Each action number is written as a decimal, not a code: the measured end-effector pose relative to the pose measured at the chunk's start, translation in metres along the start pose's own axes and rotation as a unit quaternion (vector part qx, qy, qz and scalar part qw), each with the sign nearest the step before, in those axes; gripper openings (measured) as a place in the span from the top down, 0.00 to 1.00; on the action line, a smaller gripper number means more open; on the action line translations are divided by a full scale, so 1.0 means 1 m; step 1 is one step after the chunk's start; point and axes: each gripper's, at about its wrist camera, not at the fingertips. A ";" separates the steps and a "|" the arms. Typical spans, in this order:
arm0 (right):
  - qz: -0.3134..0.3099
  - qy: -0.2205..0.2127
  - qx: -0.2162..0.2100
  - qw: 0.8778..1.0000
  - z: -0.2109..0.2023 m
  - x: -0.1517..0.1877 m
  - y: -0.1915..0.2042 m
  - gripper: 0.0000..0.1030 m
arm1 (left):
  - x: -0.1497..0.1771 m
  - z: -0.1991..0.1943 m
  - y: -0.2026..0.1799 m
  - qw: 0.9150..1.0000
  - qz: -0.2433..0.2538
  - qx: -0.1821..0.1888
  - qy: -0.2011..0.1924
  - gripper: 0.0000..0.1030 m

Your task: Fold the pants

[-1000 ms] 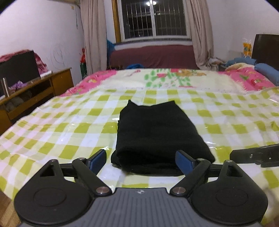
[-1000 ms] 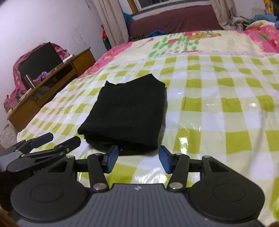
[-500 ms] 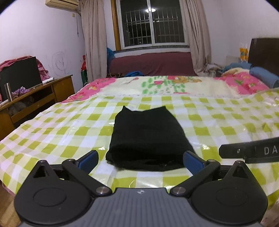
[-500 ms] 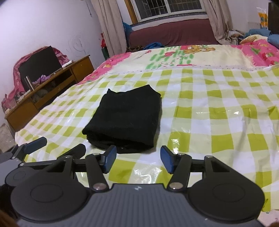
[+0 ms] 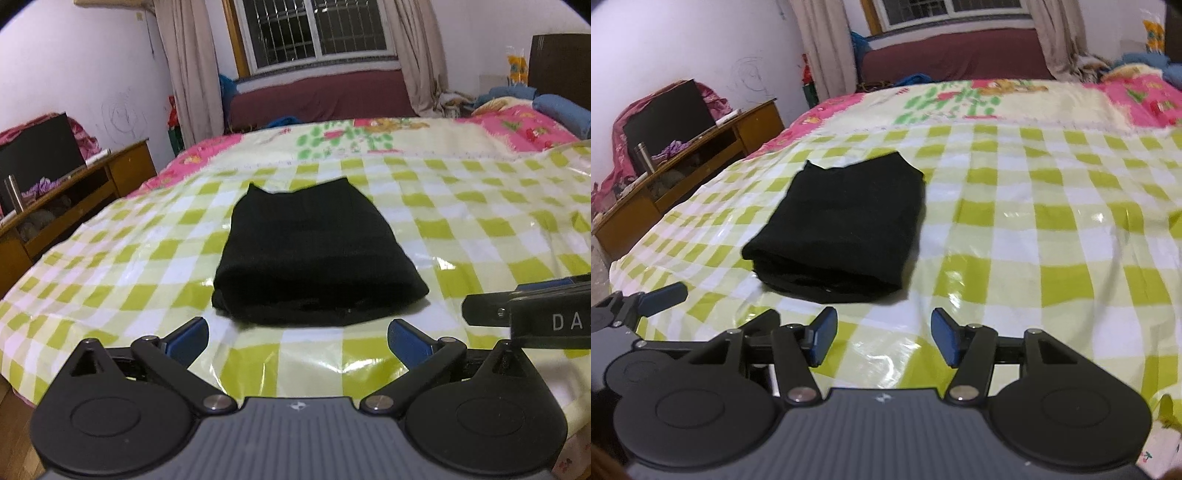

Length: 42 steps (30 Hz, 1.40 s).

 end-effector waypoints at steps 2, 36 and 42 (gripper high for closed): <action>0.010 0.005 -0.001 1.000 0.005 0.004 -0.007 0.44 | 0.002 0.002 0.001 1.000 -0.001 -0.009 0.007 0.00; -0.053 0.012 0.029 0.998 0.015 0.026 -0.006 0.44 | 0.017 0.006 -0.009 0.998 -0.008 -0.053 0.040 0.00; -0.045 0.014 0.028 0.998 0.016 0.027 -0.011 0.44 | 0.018 0.010 -0.015 0.998 0.001 -0.054 0.044 0.00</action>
Point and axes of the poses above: each gripper's, at about its wrist camera, not at the fingertips, and z roughly the way its jaws point, y to its left, x to its underside, and after that the axes turned 3 degrees about -z, right-handed
